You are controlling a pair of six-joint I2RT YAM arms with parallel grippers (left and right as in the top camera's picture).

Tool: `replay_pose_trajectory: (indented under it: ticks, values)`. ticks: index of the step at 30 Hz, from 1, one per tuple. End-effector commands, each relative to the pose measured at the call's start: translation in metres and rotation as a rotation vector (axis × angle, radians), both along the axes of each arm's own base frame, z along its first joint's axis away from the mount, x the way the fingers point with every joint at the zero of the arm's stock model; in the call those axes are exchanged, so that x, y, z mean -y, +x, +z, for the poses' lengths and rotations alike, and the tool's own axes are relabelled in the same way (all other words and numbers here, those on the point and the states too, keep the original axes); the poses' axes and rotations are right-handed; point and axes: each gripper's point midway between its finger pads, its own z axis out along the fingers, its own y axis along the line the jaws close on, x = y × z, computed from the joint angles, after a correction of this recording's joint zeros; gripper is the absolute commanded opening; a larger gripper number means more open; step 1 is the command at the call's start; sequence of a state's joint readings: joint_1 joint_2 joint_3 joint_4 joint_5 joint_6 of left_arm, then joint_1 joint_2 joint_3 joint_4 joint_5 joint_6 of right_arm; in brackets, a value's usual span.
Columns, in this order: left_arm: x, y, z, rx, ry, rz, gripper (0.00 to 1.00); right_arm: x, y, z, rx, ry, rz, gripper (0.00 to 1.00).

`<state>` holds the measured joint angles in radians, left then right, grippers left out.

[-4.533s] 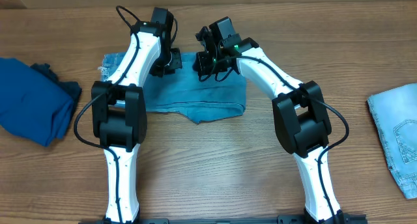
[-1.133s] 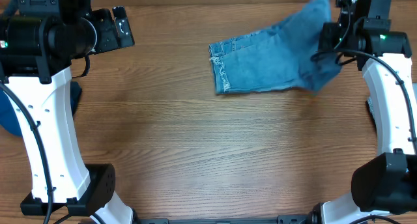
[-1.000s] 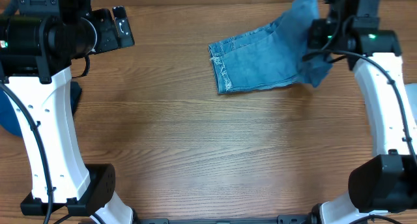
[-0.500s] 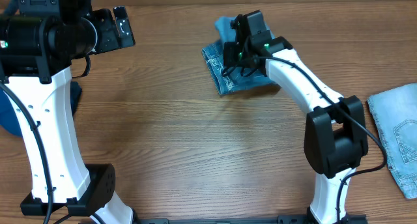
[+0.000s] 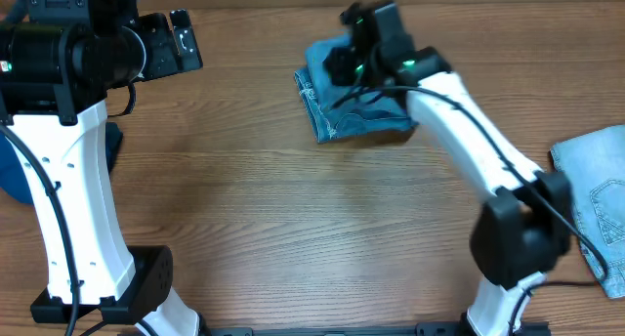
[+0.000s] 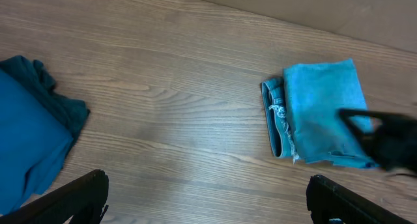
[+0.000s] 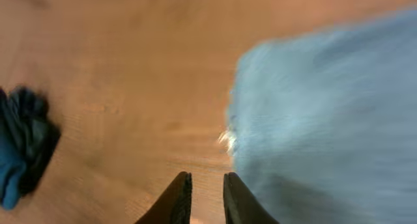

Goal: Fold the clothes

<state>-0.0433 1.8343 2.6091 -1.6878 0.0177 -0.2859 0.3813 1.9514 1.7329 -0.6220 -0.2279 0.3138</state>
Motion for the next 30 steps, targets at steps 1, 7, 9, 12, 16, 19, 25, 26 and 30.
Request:
replay_pose_trajectory:
  ticks: [1, 7, 9, 12, 16, 19, 25, 26, 30]
  values:
    - [0.001, -0.005, 0.004, 0.011, -0.009, -0.006, 1.00, 0.076, 0.013, 0.004, -0.045, -0.071, -0.163, 0.04]
    - [0.008, 0.031, -0.047, -0.132, -0.028, -0.029, 0.88, 0.053, -0.055, -0.161, -0.569, -0.086, 0.050, 0.04]
    - [0.025, 0.050, -0.079, -0.205, -0.044, -0.091, 0.70, 0.036, -0.073, -0.182, -0.643, -0.090, 0.104, 0.04]
    - [0.051, 0.078, -0.126, -0.282, -0.033, -0.156, 0.53, 0.031, -0.080, -0.187, -0.656, -0.115, 0.115, 0.04]
    - [0.128, 0.121, -0.168, -0.242, -0.131, -0.320, 0.37, 0.053, -0.076, -0.189, -0.679, -0.128, 0.066, 0.04]
    - [0.173, 0.137, -0.209, -0.257, -0.150, -0.400, 0.31, 0.068, -0.074, -0.189, -0.699, -0.120, 0.032, 0.04]
    - [0.232, 0.152, -0.329, -0.367, -0.177, -0.463, 0.04, 0.072, -0.078, -0.189, -0.712, -0.127, 0.041, 0.04]
    - [0.235, 0.157, -0.345, -0.365, -0.179, -0.462, 0.04, 0.073, -0.079, -0.189, -0.717, -0.128, 0.042, 0.04]
    - [0.216, 0.178, -0.397, -0.362, -0.102, -0.335, 0.04, 0.080, -0.097, -0.188, -0.780, -0.167, 0.062, 0.04]
